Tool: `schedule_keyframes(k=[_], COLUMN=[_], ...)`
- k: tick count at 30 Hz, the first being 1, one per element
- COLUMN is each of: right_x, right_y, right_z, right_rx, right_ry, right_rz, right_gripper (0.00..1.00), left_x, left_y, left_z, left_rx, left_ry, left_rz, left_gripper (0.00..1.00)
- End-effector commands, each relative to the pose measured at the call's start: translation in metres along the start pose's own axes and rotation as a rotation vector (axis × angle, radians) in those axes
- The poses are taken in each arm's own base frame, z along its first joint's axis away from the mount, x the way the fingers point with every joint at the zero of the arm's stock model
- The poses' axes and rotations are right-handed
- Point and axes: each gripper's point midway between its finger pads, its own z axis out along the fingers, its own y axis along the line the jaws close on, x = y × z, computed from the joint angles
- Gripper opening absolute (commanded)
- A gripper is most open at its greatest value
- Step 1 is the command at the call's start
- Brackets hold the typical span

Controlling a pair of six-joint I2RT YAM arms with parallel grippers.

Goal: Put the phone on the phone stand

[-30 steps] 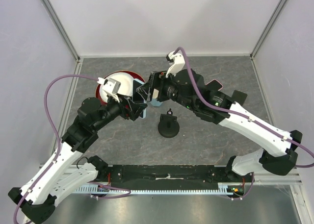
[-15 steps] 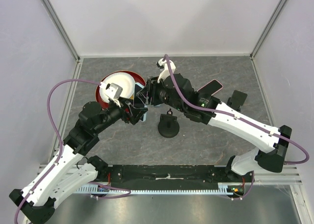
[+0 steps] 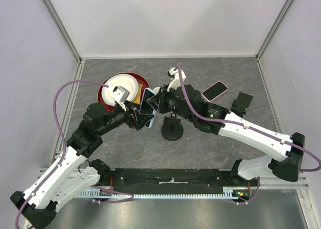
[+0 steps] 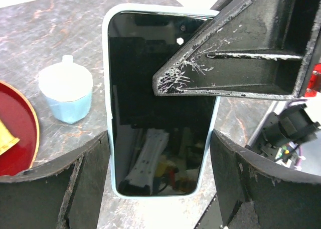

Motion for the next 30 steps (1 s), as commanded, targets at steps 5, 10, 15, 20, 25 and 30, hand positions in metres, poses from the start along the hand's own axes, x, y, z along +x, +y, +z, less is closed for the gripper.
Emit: schedule_keyframes(k=[5, 10, 15, 20, 25, 30], right_x=[-0.035, -0.027, -0.014, -0.011, -0.019, -0.023], right_y=[-0.003, 0.005, 0.024, 0.034, 0.047, 0.049], right_z=[-0.057, -0.092, -0.136, -0.174, -0.188, -0.183], right_rx=[-0.078, -0.223, -0.445, -0.618, -0.723, -0.751], right_ry=[-0.188, -0.202, -0.203, -0.299, -0.377, -0.443], right_rz=[-0.015, -0.053, -0.12, -0.12, -0.107, -0.094], right_gripper=[0.0, 0.0, 0.0, 0.0, 0.0, 0.0], left_x=[-0.044, -0.036, -0.025, -0.017, -0.005, 0.0], left_y=[-0.069, -0.093, -0.122, -0.131, -0.133, -0.132], left_z=[-0.024, -0.033, -0.05, -0.05, -0.042, -0.039], left_rx=[0.35, 0.511, 0.734, 0.837, 0.902, 0.911], left_ry=[-0.149, -0.111, -0.07, 0.0, 0.091, 0.117], left_rz=[0.094, 0.119, 0.138, 0.096, 0.024, 0.001], left_gripper=[0.77, 0.78, 0.78, 0.79, 0.78, 0.76])
